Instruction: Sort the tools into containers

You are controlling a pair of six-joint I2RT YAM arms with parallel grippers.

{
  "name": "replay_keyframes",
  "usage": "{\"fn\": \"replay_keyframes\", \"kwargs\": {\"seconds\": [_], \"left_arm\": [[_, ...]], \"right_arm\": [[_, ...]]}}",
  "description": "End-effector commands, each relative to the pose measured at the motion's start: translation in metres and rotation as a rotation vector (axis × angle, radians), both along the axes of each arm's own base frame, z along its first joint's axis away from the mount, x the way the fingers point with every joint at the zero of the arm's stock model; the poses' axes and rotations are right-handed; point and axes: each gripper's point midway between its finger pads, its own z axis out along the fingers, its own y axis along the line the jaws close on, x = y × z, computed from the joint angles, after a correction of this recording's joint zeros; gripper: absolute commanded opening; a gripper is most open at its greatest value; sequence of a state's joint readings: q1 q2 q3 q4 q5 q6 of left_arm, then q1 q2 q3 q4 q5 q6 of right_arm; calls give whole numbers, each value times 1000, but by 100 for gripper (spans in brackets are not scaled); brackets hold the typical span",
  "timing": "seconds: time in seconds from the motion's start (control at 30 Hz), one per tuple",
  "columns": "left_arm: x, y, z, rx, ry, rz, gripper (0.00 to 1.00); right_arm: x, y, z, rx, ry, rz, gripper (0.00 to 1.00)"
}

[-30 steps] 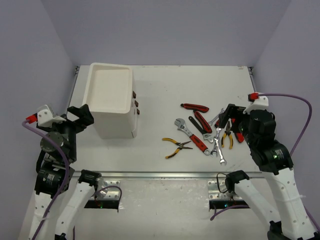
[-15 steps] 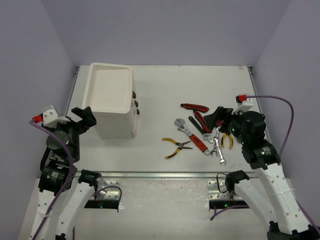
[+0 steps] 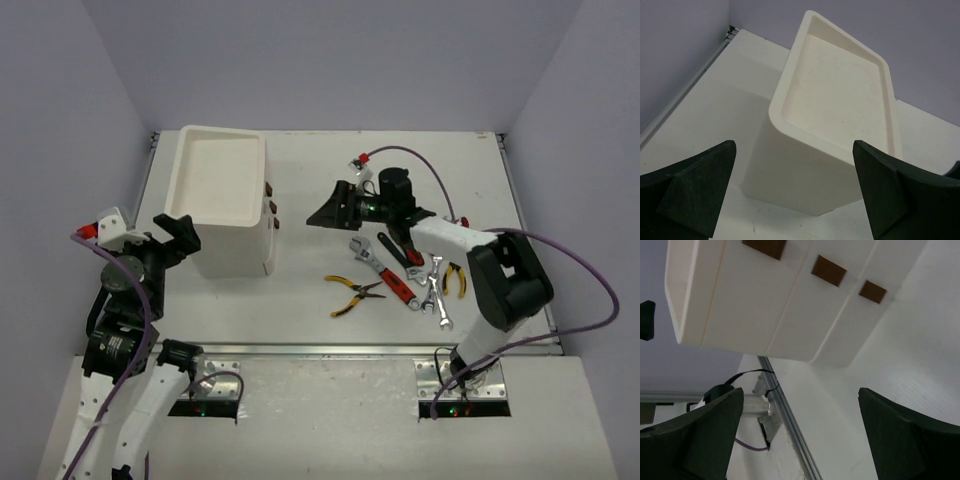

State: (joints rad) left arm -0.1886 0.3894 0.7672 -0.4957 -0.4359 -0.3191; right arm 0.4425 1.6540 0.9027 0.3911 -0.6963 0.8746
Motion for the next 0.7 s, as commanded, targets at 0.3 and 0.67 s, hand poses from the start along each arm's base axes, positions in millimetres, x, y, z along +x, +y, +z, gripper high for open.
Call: {"fn": "replay_keyframes", "kwargs": {"seconds": [0.3, 0.67], "left_arm": [[16, -22, 2, 17, 4, -115, 100], [20, -29, 0, 22, 15, -152, 100]], "right_arm": [[71, 107, 55, 351, -61, 213, 68], [82, 125, 54, 367, -56, 247, 52]]}}
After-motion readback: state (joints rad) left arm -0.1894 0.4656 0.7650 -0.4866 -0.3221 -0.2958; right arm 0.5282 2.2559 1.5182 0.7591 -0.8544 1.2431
